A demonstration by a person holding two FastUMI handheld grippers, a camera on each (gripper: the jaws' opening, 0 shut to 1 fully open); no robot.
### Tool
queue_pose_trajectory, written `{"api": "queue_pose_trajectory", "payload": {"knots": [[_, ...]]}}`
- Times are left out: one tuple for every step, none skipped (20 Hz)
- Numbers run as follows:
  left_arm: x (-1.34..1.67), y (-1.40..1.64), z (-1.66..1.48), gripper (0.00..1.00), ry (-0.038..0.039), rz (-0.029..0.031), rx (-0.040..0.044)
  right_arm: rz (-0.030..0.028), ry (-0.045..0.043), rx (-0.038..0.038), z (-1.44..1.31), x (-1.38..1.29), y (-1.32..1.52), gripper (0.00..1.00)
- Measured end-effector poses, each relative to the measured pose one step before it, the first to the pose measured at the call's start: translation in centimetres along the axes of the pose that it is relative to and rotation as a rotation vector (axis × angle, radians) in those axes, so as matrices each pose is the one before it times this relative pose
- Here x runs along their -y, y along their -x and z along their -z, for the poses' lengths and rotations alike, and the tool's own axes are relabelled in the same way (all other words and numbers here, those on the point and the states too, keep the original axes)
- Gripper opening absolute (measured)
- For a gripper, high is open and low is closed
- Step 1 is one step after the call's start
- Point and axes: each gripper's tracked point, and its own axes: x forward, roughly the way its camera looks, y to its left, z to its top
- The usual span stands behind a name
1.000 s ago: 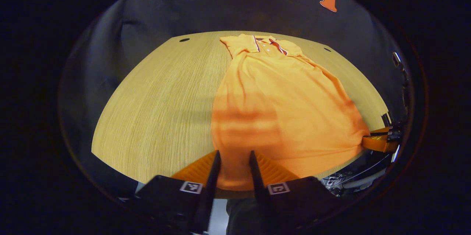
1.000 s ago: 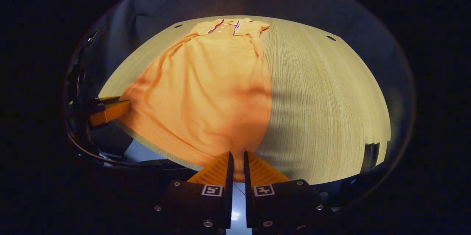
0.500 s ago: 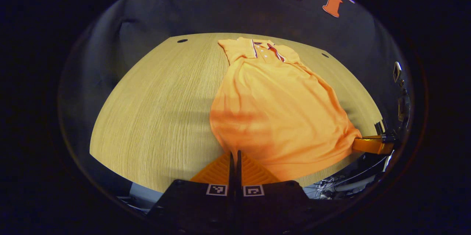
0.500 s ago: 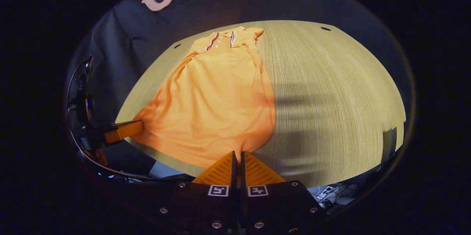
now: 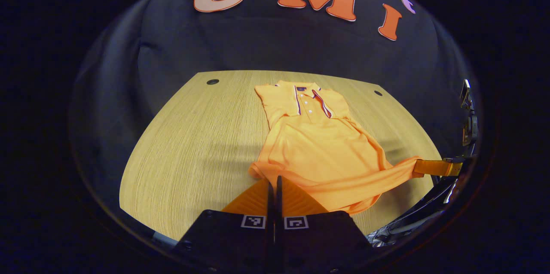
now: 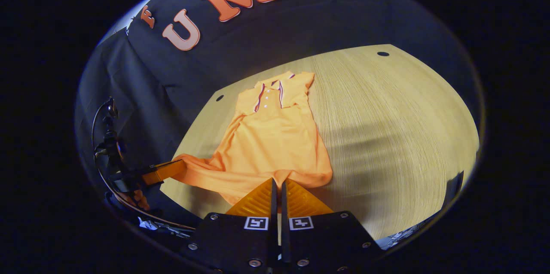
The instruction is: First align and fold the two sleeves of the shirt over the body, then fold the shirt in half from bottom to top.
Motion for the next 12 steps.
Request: {"api": "queue_pose_trajectory", "payload": {"knots": [[-0.175,-0.411,-0.927,0.01,-0.01099,0.00509,0.00100,0.00059,0.00007,-0.00007,-1.060,-0.139,-0.365,0.04],[-0.397,-0.467,-1.041,0.01,-0.02072,0.00419,0.00914,-0.00229,-0.01099,0.02476,-0.908,-0.164,0.462,0.04],[-0.558,-0.655,-1.172,0.01,-0.01191,0.00442,0.01174,-0.02139,-0.02158,0.01687,-1.212,-0.626,-0.471,0.04],[-0.329,-0.515,-0.745,0.01,-0.00467,0.00635,0.00313,-0.00934,-0.02123,0.01142,-1.276,-0.506,-0.797,0.04],[-0.279,-0.599,-0.811,0.01,0.00180,0.00575,-0.00420,-0.00201,-0.01152,0.00583,-0.979,-0.129,-0.747,0.04],[-0.253,-0.681,-0.873,0.01,-0.00370,0.00436,0.00080,0.01068,-0.00397,0.01163,-0.997,0.129,-0.677,0.04],[-0.059,-0.703,-1.195,0.02,-0.00838,0.01008,0.00949,0.00296,-0.00051,0.00735,-0.935,0.051,-0.517,0.03],[-0.210,-0.775,-1.002,0.01,-0.01384,0.00475,0.00442,0.00528,0.00007,0.00668,-0.970,-0.010,-0.540,0.04],[-0.293,-0.770,-0.912,0.01,-0.01851,0.00013,-0.00045,-0.00578,-0.00255,0.00570,-0.878,-0.096,-0.684,0.04],[-0.311,-0.783,-0.885,0.01,-0.02169,-0.00093,-0.00034,0.00046,0.00247,0.00914,-0.870,0.018,-0.620,0.04],[-0.026,-0.972,-0.904,0.01,-0.01768,0.00746,-0.00411,0.00467,0.00476,-0.00094,-0.741,0.146,-0.880,0.04],[-0.058,-0.922,-0.903,0.01,-0.01306,0.00892,-0.00179,0.01291,0.00587,0.00209,-0.739,0.255,-1.008,0.04]]}}
